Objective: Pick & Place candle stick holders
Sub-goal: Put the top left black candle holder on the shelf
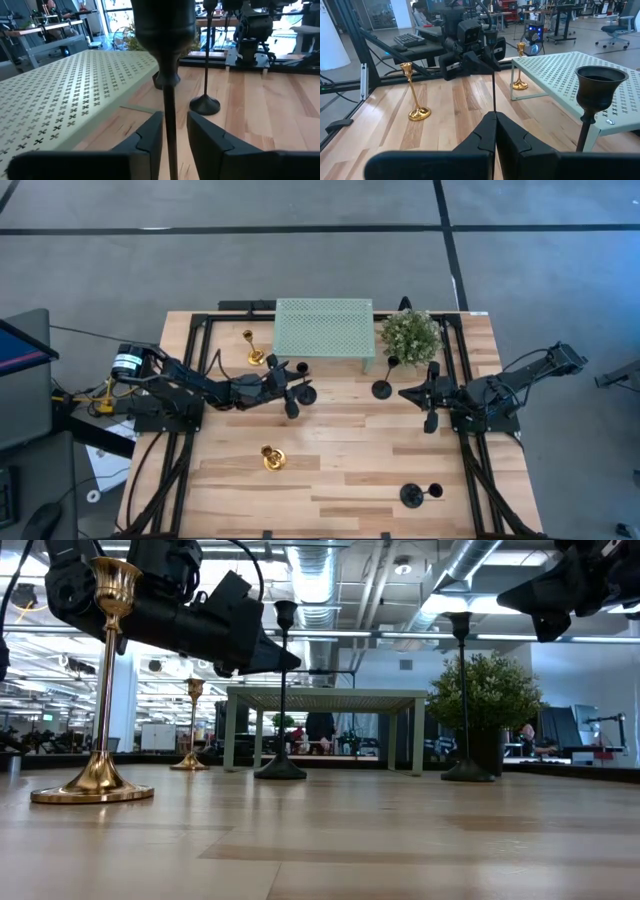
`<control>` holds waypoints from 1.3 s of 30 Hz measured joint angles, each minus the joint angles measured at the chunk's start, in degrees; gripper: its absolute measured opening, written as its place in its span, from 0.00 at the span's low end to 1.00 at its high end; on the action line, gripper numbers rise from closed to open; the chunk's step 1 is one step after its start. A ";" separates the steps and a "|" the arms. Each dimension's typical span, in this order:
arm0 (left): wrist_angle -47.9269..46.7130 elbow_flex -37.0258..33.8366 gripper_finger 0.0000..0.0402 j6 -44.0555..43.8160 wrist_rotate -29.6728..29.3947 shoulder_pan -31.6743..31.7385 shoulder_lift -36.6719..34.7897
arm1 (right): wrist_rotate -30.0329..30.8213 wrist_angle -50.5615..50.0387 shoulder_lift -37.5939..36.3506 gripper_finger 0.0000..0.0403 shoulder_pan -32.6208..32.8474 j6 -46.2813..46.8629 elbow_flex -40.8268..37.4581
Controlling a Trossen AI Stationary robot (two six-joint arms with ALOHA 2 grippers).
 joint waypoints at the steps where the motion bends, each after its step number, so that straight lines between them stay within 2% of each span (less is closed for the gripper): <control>1: -0.03 0.00 0.20 0.00 0.02 0.00 0.00 | 0.00 0.00 0.00 0.00 0.00 0.00 0.00; 10: 0.07 0.00 0.04 -0.13 0.04 -0.02 0.00 | 0.00 0.00 0.00 0.00 -0.02 0.00 0.00; 16: 0.03 0.00 0.06 -0.07 0.02 -0.02 0.00 | 0.00 0.02 0.00 0.00 -0.01 0.00 0.00; 22: -0.59 -0.07 0.03 -0.50 0.04 -1.28 -1.82 | 0.00 0.02 0.00 0.00 0.00 0.00 -0.02; 25: -4.51 -0.07 0.04 -3.17 0.05 -2.08 -6.34 | 0.00 0.02 0.00 0.00 0.00 0.00 -0.02; 30: -17.02 -0.07 0.03 -8.93 0.02 -2.47 -16.80 | 0.00 0.02 0.00 0.00 0.00 0.00 -0.02; 35: -24.78 1.44 0.03 -9.09 0.02 -2.48 -25.53 | 0.00 0.02 0.00 0.00 -0.01 0.00 -0.02; 39: -30.88 5.16 0.04 -8.80 0.02 -3.03 -28.93 | 0.00 0.02 -0.04 0.00 0.00 0.00 -0.02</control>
